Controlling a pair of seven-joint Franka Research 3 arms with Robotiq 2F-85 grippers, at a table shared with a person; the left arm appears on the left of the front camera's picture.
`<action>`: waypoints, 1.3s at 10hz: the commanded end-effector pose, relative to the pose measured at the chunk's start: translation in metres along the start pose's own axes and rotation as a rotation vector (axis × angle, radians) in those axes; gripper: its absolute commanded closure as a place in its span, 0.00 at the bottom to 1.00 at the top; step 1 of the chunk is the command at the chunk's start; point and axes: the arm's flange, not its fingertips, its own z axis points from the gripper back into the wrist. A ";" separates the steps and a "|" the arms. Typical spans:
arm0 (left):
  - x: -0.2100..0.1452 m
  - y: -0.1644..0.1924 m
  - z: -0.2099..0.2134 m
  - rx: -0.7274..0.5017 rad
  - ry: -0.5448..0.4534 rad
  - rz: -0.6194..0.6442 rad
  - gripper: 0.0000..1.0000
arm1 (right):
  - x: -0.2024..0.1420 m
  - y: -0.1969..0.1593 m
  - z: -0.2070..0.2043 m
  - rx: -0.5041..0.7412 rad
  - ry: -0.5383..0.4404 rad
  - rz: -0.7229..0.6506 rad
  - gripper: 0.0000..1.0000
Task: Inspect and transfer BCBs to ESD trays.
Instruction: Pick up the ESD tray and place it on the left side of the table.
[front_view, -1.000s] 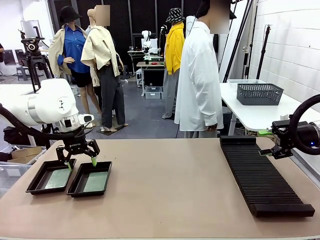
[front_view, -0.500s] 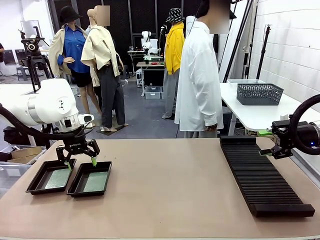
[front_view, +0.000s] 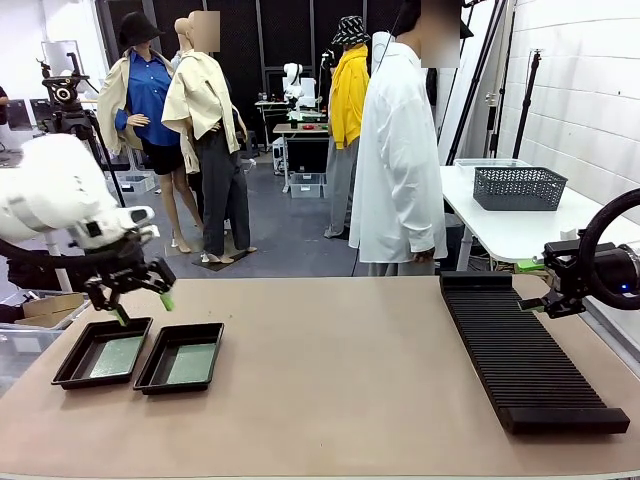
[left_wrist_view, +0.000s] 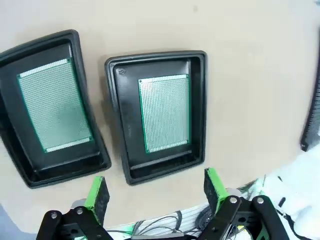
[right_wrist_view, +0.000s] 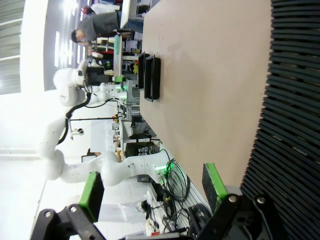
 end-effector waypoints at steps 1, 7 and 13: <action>-0.027 0.042 0.021 -0.164 -0.038 -0.055 0.00 | -0.001 0.001 -0.001 -0.004 -0.002 -0.001 0.00; -0.041 0.155 0.071 -0.742 -0.091 -0.016 0.00 | -0.001 0.001 -0.001 -0.004 -0.002 -0.001 0.00; -0.043 0.207 0.073 -1.051 -0.065 -0.015 0.00 | -0.001 0.001 -0.001 -0.004 -0.002 -0.001 0.00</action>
